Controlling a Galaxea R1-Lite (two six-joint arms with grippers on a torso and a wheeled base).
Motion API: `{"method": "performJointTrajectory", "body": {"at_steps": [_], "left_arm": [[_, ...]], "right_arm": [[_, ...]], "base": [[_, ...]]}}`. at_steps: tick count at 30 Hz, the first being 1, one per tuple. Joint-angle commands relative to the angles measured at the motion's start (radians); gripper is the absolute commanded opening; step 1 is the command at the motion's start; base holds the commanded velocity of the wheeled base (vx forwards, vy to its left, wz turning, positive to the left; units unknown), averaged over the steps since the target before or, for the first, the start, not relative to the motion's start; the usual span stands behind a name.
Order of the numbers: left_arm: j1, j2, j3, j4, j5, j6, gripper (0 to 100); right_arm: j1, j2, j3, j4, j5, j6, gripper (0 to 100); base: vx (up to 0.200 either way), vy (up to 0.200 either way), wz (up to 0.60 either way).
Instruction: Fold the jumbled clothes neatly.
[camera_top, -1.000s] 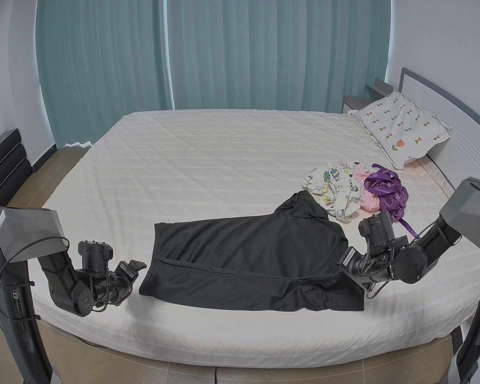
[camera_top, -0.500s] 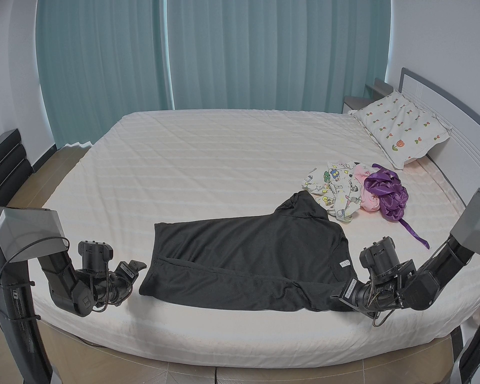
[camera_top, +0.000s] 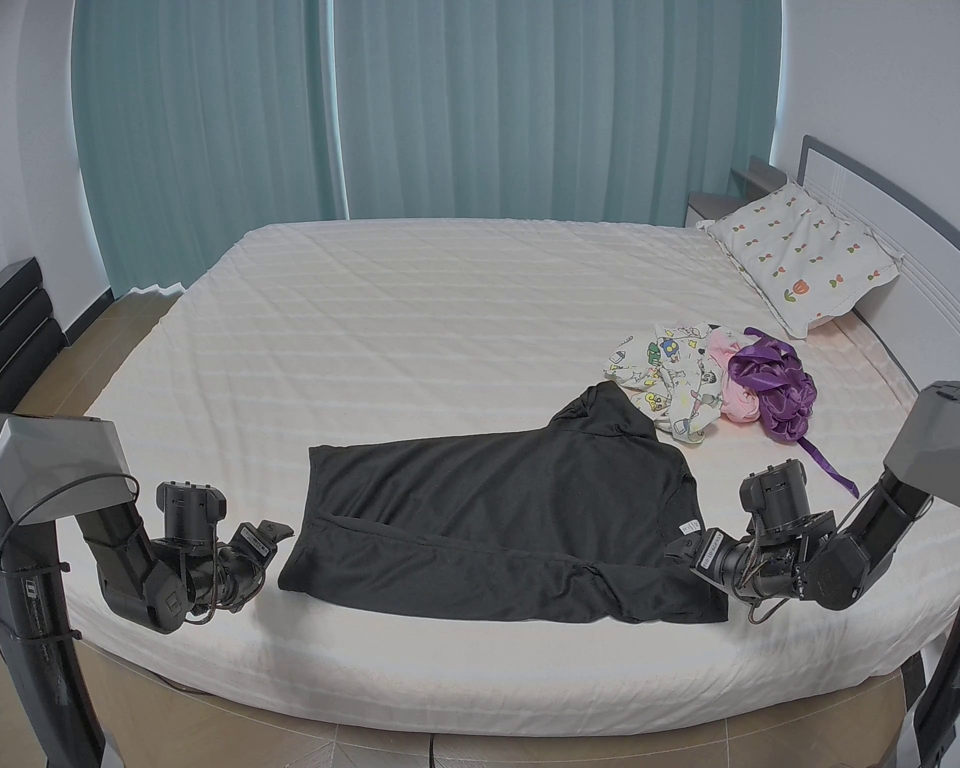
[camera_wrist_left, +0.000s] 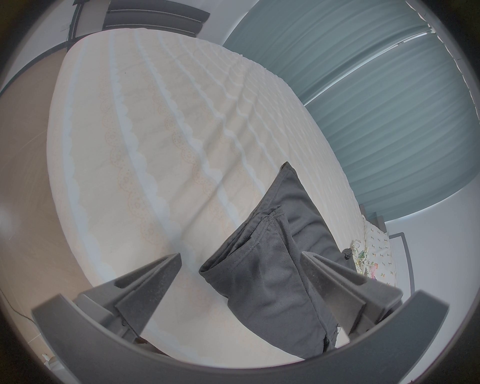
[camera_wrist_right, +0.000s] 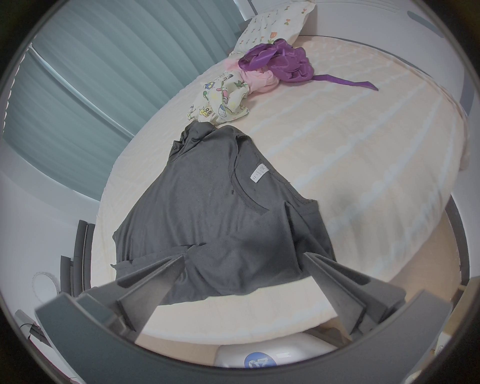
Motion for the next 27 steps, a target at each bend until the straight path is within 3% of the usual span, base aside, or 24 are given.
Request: {"method": "performJointTrajectory", "body": {"at_steps": [1, 6, 17, 18, 27], "left_arm": [[0.001, 0.0, 0.0, 0.0, 0.0, -0.002, 100], [0.001, 0.002, 0.0, 0.0, 0.0, -0.002, 100], [0.001, 0.002, -0.002, 0.0, 0.0, -0.002, 100], [0.001, 0.002, 0.0, 0.0, 0.0, -0.002, 100], [0.011, -0.004, -0.049, 0.0, 0.005, -0.002, 100]], "right_arm": [[-0.034, 0.14, -0.035, -0.058, 0.023, -0.024, 100], [-0.054, 0.2, -0.09, -0.066, 0.059, -0.042, 100], [-0.08, 0.263, -0.194, -0.065, 0.063, -0.073, 100], [-0.08, 0.266, -0.204, -0.063, 0.063, -0.073, 0], [-0.125, 0.275, -0.219, -0.066, 0.062, -0.067, 0]], "base": [[0.0, 0.0, 0.0], [0.0, 0.0, 0.0], [0.0, 0.0, 0.0], [0.0, 0.0, 0.0], [0.0, 0.0, 0.0]]}}
